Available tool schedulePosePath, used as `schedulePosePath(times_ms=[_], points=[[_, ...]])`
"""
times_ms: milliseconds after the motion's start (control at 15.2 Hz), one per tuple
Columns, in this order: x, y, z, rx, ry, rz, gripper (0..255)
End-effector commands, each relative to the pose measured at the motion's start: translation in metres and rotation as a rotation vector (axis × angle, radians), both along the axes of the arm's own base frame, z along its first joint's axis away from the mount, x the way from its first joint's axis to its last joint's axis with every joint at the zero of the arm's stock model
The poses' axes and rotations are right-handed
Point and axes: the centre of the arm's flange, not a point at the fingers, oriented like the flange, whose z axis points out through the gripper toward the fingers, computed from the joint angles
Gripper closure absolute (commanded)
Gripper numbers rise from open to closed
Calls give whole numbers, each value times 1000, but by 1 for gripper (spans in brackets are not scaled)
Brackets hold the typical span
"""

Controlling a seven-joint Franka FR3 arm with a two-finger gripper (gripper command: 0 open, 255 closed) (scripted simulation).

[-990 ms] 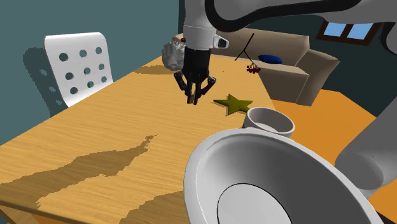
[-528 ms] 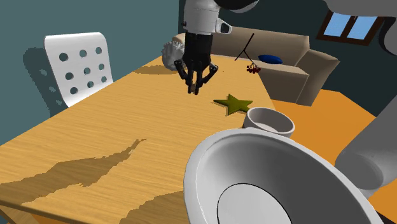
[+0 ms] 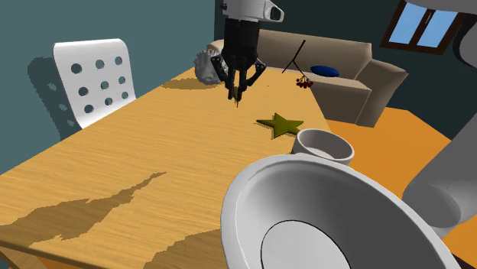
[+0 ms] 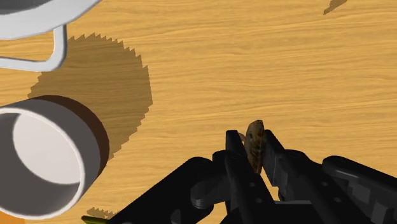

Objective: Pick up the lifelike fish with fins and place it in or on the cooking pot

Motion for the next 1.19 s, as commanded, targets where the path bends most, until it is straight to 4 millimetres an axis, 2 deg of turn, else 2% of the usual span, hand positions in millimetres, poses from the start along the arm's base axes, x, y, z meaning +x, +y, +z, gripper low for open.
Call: schedulePosePath(times_ms=[0, 1122], points=[[-20, 5, 2, 0, 0, 0, 255], [-240, 53, -3, 0, 0, 0, 255]])
